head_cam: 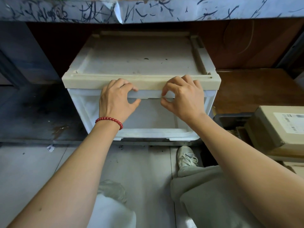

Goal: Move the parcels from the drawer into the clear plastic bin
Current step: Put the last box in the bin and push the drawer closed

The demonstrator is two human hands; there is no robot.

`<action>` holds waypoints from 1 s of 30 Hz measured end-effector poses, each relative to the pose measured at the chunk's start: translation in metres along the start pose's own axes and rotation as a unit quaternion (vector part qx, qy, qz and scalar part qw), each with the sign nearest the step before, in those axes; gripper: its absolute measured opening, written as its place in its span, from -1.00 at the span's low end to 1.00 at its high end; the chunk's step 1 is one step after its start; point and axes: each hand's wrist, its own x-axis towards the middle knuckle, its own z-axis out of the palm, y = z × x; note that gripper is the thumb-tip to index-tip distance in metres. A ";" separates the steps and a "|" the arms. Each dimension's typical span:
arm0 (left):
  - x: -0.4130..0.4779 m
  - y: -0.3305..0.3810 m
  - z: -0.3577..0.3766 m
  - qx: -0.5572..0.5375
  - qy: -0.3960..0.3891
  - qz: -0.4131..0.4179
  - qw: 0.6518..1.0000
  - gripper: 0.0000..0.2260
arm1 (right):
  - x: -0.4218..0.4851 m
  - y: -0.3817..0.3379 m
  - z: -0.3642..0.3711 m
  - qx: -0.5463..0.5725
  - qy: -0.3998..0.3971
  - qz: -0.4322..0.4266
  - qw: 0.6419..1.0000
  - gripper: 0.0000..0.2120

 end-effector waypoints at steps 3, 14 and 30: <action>-0.003 -0.001 -0.006 0.008 -0.022 0.020 1.000 -0.71 | -0.004 -0.001 -0.006 0.020 -0.016 0.002 1.000 -0.90; -0.032 0.005 -0.030 0.062 -0.126 0.054 0.989 -0.58 | -0.031 -0.009 -0.030 0.048 -0.123 0.009 0.991 -0.72; -0.117 0.009 -0.063 0.069 -0.162 0.085 0.981 -0.58 | -0.086 -0.027 -0.069 0.083 -0.278 -0.002 0.957 -0.56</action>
